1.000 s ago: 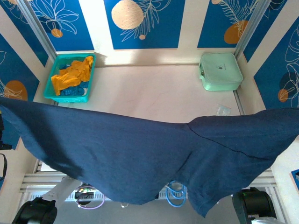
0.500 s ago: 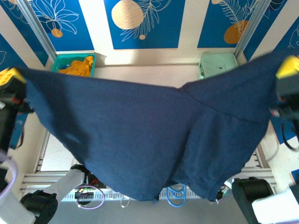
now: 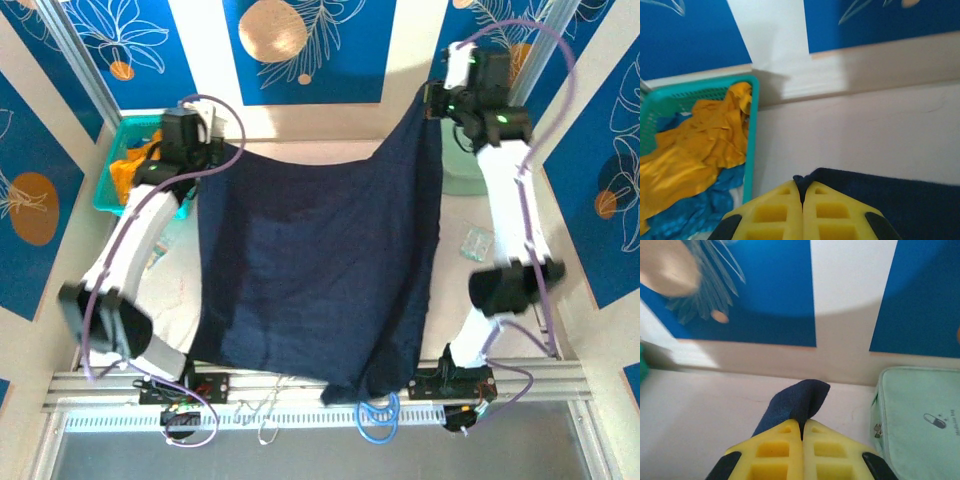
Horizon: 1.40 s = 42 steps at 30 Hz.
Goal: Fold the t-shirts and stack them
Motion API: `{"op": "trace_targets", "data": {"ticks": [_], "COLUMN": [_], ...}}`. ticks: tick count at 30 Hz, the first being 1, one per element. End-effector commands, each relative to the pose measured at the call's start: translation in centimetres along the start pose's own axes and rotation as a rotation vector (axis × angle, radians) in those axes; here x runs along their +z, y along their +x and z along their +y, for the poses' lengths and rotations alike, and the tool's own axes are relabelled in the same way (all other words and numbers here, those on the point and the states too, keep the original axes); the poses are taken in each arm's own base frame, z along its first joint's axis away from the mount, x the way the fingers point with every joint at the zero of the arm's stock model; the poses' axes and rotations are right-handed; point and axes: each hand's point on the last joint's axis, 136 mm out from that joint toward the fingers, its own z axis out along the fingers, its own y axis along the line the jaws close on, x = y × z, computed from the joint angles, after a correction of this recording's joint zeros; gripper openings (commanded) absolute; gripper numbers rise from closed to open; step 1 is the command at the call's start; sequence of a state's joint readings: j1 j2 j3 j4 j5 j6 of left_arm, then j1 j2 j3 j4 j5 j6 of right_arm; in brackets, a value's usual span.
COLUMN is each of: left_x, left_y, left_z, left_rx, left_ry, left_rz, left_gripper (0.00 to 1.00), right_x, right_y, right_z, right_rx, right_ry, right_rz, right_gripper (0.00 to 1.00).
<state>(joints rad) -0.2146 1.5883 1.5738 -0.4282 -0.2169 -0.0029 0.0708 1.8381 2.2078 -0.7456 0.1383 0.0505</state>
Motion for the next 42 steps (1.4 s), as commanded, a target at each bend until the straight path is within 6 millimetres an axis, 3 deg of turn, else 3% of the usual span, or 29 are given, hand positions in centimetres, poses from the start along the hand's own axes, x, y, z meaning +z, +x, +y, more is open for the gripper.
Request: {"op": "trace_targets", "data": {"ticks": [1, 5, 8, 12, 17, 22, 30, 42], "left_x": [4.2, 12.9, 17.8, 22.0, 24.7, 25.2, 23.8, 23.3], "left_y": [-4.0, -2.7, -1.5, 0.5, 2.7, 3.5, 3.2, 2.3], "left_z": [0.2, -0.5, -0.3, -0.7, -1.3, -0.5, 2.3, 3.7], "left_rx": [0.001, 0.039, 0.066, 0.094, 0.113, 0.13, 0.122, 0.153], "left_ry": [-0.055, -0.103, -0.158, -0.17, -0.169, -0.198, -0.228, -0.235], "left_rz": [-0.13, -0.051, -0.002, 0.043, 0.064, 0.082, 0.085, 0.057], "left_gripper": [0.0, 0.0, 0.0, 0.0, 0.0, 0.0, 0.0, 0.0], "right_x": [6.7, 16.2, 20.4, 23.0, 24.6, 24.3, 20.1, 14.7], "right_y": [-0.3, 3.5, 5.9, 8.9, 10.3, 9.8, 8.8, 11.2], "right_z": [-1.3, -2.2, -2.6, -2.6, -3.2, -3.2, -3.9, -3.4], "right_rx": [-0.073, -0.142, -0.182, -0.171, -0.14, -0.117, -0.059, 0.03], "right_ry": [0.05, 0.093, 0.126, 0.124, 0.136, 0.138, 0.14, 0.107], "right_rz": [-0.005, 0.067, 0.074, 0.101, 0.111, 0.105, 0.13, 0.133], "right_gripper": [0.0, 0.0, 0.0, 0.0, 0.0, 0.0, 0.0, 0.0]}}
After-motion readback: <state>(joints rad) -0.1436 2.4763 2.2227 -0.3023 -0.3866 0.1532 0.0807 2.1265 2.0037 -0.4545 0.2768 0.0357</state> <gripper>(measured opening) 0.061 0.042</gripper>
